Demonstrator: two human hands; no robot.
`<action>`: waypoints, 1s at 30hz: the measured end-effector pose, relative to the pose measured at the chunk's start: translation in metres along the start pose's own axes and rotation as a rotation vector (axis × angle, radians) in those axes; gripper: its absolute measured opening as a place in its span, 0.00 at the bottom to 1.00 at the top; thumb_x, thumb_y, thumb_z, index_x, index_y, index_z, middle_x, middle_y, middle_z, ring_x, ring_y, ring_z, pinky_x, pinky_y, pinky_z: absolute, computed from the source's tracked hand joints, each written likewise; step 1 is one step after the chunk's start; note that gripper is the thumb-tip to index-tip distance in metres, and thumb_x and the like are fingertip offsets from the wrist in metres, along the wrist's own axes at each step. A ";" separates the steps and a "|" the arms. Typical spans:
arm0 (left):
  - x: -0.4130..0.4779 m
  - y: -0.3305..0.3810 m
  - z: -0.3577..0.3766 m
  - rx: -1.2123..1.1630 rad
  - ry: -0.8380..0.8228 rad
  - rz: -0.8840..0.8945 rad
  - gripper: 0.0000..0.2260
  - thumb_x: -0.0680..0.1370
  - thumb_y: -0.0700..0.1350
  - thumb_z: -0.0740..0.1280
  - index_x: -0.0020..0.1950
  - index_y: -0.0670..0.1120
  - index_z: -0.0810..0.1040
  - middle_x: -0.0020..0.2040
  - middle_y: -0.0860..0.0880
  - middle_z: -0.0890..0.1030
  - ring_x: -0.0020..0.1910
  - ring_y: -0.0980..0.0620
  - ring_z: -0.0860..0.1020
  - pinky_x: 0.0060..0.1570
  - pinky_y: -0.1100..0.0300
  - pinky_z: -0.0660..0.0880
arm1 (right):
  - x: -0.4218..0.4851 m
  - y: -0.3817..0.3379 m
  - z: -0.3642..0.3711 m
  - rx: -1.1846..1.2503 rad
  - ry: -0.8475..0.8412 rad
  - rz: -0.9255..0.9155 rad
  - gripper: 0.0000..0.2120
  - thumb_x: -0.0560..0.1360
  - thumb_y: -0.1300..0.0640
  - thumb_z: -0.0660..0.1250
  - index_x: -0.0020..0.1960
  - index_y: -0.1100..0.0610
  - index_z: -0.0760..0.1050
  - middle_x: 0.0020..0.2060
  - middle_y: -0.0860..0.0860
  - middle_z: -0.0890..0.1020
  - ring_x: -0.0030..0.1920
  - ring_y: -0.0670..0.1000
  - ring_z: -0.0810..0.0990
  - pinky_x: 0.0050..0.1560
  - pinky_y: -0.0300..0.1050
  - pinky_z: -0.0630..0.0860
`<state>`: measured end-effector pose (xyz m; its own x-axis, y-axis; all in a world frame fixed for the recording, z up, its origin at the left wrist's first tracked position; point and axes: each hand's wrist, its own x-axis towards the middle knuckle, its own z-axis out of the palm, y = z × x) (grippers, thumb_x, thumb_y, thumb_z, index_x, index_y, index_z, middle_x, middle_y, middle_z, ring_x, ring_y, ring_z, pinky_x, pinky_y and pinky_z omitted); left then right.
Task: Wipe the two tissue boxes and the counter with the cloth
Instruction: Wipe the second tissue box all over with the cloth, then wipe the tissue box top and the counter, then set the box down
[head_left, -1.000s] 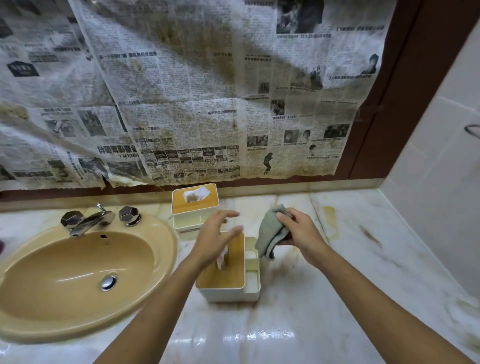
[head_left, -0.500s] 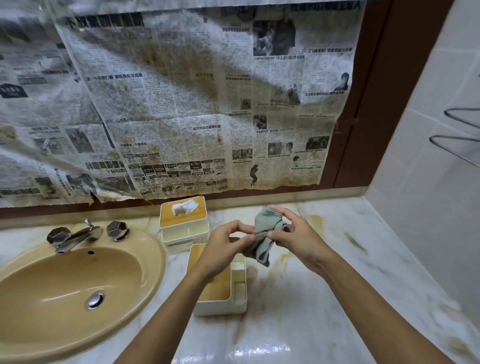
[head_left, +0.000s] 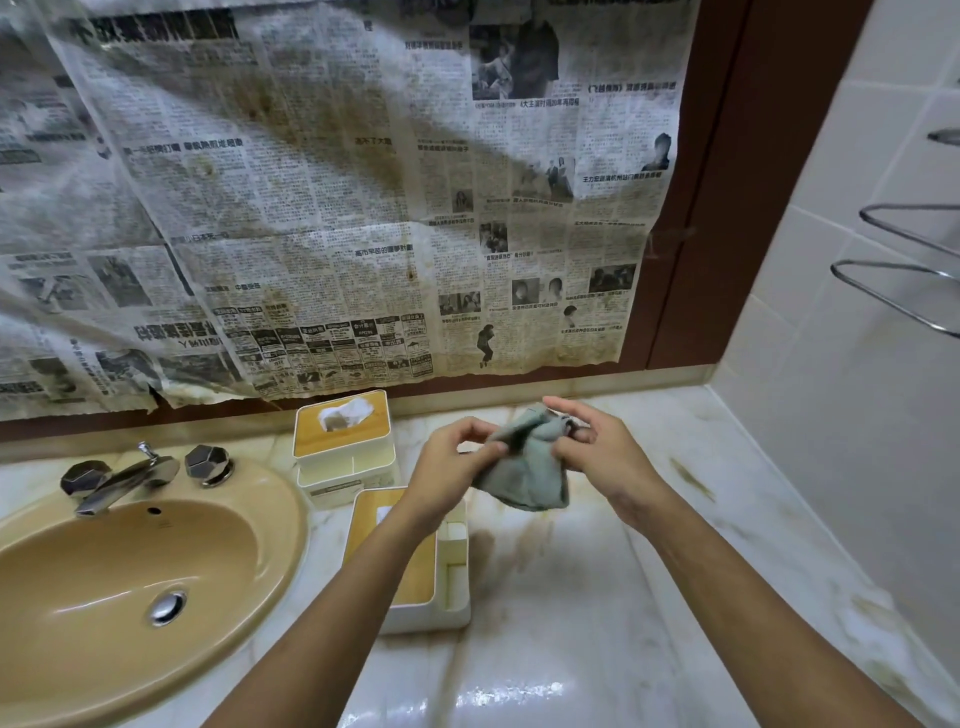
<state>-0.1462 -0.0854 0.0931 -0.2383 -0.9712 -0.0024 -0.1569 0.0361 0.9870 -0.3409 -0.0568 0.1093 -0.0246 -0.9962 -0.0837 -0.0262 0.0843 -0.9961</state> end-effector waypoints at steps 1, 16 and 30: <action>0.006 0.000 -0.001 -0.040 0.011 -0.033 0.01 0.77 0.39 0.70 0.46 0.43 0.80 0.42 0.49 0.81 0.40 0.53 0.79 0.38 0.62 0.74 | 0.003 -0.002 -0.005 0.008 0.033 0.009 0.26 0.72 0.72 0.61 0.64 0.51 0.76 0.50 0.56 0.85 0.50 0.52 0.83 0.53 0.47 0.80; 0.094 -0.059 0.009 0.818 -0.312 -0.223 0.09 0.74 0.36 0.69 0.54 0.41 0.82 0.48 0.43 0.84 0.44 0.47 0.81 0.46 0.56 0.80 | 0.049 0.089 -0.044 -0.452 -0.032 0.377 0.22 0.74 0.63 0.64 0.68 0.53 0.73 0.54 0.55 0.80 0.46 0.53 0.80 0.47 0.44 0.75; 0.179 -0.133 -0.040 1.373 -0.786 -0.148 0.35 0.80 0.56 0.64 0.80 0.59 0.45 0.80 0.51 0.38 0.80 0.43 0.43 0.76 0.41 0.52 | 0.062 0.203 0.017 -1.360 -0.382 -0.147 0.23 0.82 0.38 0.40 0.77 0.36 0.48 0.79 0.52 0.51 0.78 0.60 0.47 0.73 0.57 0.41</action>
<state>-0.1293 -0.2736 -0.0319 -0.4893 -0.6423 -0.5899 -0.8279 0.5548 0.0825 -0.3312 -0.1023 -0.0989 0.3237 -0.9240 -0.2036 -0.9360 -0.2813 -0.2114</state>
